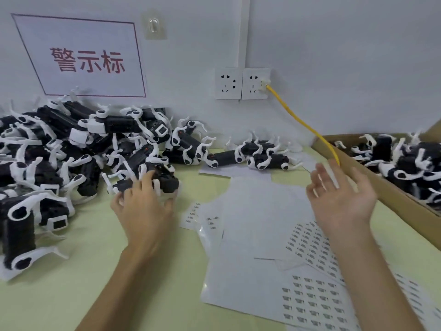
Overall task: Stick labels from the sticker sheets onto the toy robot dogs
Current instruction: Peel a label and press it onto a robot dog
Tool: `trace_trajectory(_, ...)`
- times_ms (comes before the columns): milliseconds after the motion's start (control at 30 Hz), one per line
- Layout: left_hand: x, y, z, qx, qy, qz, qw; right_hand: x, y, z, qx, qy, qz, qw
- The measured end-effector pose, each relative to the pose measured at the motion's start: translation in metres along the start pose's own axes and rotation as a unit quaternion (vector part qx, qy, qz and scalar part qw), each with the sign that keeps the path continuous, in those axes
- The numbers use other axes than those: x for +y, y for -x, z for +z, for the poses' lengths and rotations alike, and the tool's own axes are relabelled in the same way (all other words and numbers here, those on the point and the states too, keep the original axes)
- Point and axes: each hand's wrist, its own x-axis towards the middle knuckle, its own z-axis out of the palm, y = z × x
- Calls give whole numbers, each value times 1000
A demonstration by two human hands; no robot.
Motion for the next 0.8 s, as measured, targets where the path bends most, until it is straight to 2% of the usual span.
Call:
trace_trajectory(100,-11,-6,3,12,3,8,1000,13,3,5,-31,67,9,997)
trace_trajectory(267,-8,-5,1,60,91,28,994,27,8,12,-81,164,21,983)
trace_trajectory(433,15,11,-3,44,186,107,976,43,16,19,-141,308,17,941)
trace_trajectory(533,34,31,-7,33,210,188,959,51,24,21,-222,342,35,912)
trace_trajectory(633,53,52,-6,-7,230,273,934,65,33,24,-292,359,62,884)
trace_trajectory(733,60,65,-5,-114,243,337,902,73,38,25,-273,386,5,881)
trace_trajectory(800,59,69,-3,-155,254,361,884,73,36,24,-251,392,-22,885)
